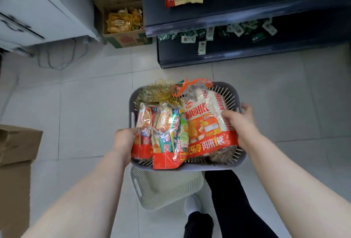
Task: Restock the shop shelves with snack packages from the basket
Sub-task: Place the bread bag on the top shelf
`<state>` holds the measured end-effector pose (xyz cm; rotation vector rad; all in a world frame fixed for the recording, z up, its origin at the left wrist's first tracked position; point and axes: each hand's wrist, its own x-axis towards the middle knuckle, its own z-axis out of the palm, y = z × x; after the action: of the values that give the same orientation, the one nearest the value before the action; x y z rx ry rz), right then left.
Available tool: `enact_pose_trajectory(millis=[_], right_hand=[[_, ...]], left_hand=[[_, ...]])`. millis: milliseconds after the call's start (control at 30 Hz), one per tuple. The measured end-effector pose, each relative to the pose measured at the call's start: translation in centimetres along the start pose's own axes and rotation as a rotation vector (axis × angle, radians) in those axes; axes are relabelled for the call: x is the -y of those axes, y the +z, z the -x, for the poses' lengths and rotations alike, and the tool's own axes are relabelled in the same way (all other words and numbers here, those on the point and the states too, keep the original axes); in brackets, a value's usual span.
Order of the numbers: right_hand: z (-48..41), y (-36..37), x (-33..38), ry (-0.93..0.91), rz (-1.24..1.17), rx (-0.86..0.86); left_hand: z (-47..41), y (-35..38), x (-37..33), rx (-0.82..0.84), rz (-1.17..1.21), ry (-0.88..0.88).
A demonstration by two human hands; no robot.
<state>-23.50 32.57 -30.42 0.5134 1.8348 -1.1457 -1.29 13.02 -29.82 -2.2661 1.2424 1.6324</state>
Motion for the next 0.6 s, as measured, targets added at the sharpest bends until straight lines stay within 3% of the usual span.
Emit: enact_pose_trajectory(millis=[333, 600], right_hand=[[13.0, -13.1, -10.0, -0.009, -0.39, -0.138], [18.6, -25.8, -18.3, -0.003, -0.588, -0.28]], left_hand=[[12.1, 1.7, 4.0, 0.171, -0.204, 0.209], [22.7, 10.6, 6.6, 0.261, -0.504, 0.366]])
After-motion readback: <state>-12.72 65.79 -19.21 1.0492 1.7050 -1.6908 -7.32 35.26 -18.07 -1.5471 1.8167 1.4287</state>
